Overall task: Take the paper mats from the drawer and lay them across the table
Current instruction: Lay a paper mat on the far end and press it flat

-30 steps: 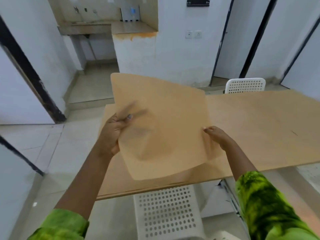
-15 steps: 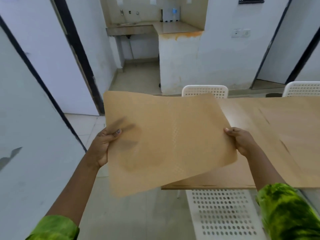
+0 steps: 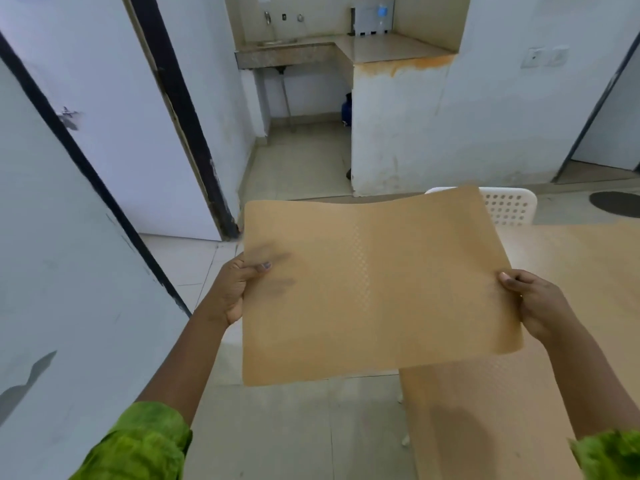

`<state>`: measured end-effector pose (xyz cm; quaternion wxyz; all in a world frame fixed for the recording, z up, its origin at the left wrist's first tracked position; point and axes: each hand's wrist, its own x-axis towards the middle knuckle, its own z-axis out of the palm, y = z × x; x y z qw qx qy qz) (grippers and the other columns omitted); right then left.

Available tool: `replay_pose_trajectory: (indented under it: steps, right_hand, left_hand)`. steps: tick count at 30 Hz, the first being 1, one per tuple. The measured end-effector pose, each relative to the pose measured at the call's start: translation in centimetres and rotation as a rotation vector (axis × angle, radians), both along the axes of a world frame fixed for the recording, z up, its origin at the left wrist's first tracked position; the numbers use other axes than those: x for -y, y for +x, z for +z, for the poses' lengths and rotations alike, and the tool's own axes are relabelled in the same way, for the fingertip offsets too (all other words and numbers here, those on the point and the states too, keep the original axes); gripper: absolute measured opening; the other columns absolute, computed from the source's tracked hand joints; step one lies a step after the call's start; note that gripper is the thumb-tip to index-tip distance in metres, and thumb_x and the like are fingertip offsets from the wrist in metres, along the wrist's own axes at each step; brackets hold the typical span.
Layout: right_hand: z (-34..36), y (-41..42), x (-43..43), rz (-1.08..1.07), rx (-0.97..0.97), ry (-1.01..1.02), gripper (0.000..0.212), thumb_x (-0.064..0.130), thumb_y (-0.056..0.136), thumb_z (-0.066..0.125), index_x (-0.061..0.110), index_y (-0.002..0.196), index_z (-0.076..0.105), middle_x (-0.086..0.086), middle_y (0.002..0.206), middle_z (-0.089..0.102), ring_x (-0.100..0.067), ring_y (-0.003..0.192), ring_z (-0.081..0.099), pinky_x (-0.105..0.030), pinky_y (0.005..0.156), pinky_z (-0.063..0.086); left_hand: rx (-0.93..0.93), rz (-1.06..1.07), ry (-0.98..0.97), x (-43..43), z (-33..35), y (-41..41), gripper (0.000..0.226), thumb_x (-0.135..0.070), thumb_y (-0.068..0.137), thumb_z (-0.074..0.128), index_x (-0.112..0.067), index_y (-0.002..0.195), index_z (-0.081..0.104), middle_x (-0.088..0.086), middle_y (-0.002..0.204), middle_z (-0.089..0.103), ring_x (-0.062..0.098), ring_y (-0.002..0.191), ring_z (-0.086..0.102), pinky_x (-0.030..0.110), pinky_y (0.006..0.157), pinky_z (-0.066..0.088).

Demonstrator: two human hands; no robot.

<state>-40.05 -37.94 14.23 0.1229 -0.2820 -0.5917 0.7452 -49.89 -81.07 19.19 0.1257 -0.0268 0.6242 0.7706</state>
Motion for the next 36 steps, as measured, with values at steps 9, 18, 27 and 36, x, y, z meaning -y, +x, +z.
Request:
replay_pose_trajectory:
  steps: [9,18,27,36]
  right_hand:
    - [-0.8,-10.1,3.6,-0.124,-0.004,-0.016,0.019,0.002,0.09,0.051,0.009,0.075,0.061,0.009,0.049,0.065,-0.002,0.044,0.059,-0.013,0.044,0.049]
    - [-1.6,-16.4,6.6,-0.427,0.028,-0.043,0.026,0.003,0.09,0.051,0.014,0.071,0.065,0.015,0.05,0.065,0.0,0.049,0.058,-0.012,0.047,0.048]
    - [-3.4,-19.4,2.5,-0.743,0.027,-0.072,0.021,0.003,0.088,0.054,0.014,0.072,0.06,0.015,0.048,0.064,0.002,0.045,0.057,-0.009,0.045,0.046]
    - [-3.6,-23.2,-6.8,-0.956,0.019,-0.138,0.02,0.002,0.09,0.049,0.012,0.076,0.059,0.012,0.051,0.067,0.003,0.048,0.062,-0.008,0.048,0.049]
  left_hand:
    - [-0.007,-0.143,-0.038,1.4,-0.7,-16.2,0.022,0.0,0.085,0.055,-0.013,0.1,0.066,0.001,0.079,0.076,0.016,0.069,0.071,0.032,0.058,0.059]
    - [-0.006,-0.45,-0.102,-1.5,0.0,-33.1,0.017,0.002,0.088,0.05,-0.007,0.091,0.065,0.001,0.071,0.074,0.016,0.06,0.069,0.029,0.055,0.058]
    - [0.0,-0.782,-0.067,-15.4,0.1,-44.2,0.021,0.005,0.087,0.048,-0.002,0.102,0.061,0.003,0.076,0.075,0.02,0.064,0.071,0.028,0.055,0.058]
    - [0.016,-1.004,-0.053,-33.2,0.1,-52.9,0.023,0.005,0.085,0.053,0.0,0.105,0.063,0.01,0.094,0.073,0.022,0.072,0.072,0.027,0.057,0.057]
